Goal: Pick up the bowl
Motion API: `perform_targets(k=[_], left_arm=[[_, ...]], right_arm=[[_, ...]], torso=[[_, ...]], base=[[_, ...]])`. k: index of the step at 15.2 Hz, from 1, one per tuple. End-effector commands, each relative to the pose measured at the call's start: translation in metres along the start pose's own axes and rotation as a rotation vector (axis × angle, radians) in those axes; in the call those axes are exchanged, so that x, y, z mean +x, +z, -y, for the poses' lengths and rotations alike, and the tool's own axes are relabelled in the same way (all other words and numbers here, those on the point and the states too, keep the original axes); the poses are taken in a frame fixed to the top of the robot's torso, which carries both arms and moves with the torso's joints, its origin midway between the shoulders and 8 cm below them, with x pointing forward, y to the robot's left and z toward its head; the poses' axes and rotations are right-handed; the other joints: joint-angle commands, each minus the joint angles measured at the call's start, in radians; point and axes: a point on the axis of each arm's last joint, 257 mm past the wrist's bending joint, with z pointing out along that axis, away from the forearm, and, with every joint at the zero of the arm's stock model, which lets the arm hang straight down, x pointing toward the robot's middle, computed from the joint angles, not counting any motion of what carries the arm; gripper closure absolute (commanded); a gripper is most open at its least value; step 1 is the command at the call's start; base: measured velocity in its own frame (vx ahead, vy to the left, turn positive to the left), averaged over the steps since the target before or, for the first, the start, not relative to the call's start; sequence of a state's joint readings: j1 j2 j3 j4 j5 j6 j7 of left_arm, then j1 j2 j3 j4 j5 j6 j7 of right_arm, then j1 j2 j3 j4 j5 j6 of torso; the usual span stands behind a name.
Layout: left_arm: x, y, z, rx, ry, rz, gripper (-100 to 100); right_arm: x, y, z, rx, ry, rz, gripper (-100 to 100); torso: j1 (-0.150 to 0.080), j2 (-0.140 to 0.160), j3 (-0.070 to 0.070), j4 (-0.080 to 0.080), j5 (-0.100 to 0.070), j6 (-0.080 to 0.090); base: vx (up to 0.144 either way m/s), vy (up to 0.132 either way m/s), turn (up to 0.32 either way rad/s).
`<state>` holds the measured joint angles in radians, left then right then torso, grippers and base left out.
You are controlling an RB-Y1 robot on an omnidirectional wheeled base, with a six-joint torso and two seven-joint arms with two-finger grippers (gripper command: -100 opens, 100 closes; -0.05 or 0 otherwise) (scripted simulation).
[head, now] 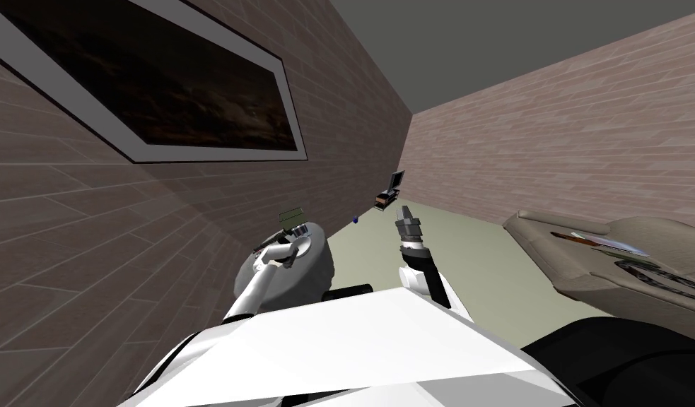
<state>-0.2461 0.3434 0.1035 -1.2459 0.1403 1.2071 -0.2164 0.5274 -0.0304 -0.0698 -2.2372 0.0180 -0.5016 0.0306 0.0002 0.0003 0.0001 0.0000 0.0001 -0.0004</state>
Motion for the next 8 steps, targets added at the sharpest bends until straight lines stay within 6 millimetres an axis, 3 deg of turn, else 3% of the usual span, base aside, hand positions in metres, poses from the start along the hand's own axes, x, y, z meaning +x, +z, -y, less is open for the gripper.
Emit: perform_targets(k=[1,3,4,8], left_arm=[[0.0026,0.0063,-0.0035,0.003,-0.002,0.001,-100],[0.0019,0.0052,-0.0035,0.001,-0.002,0.001,-100],[0.0021,0.0060,-0.0037,0.002,-0.002,0.001,100],[0.0018,0.0052,-0.0017,0.006,-0.003,0.001,100]], right_arm=[[0.0000,0.0000,0.0000,0.000,0.000,0.000,0],[0.0000,0.0000,0.0000,0.000,0.000,0.000,0],[0.0000,0.0000,0.0000,0.000,0.000,0.000,0],[0.0000,0.0000,0.0000,0.000,0.000,0.000,0]], torso=[[0.000,0.000,0.000,0.000,0.000,0.000],[0.000,0.000,0.000,0.000,0.000,0.000],[0.000,0.000,0.000,0.000,0.000,0.000],[0.001,0.000,0.000,-0.001,0.001,-0.001]], base=[[0.000,0.000,0.000],[0.000,0.000,0.000],[0.000,0.000,0.000],[0.000,0.000,0.000]])
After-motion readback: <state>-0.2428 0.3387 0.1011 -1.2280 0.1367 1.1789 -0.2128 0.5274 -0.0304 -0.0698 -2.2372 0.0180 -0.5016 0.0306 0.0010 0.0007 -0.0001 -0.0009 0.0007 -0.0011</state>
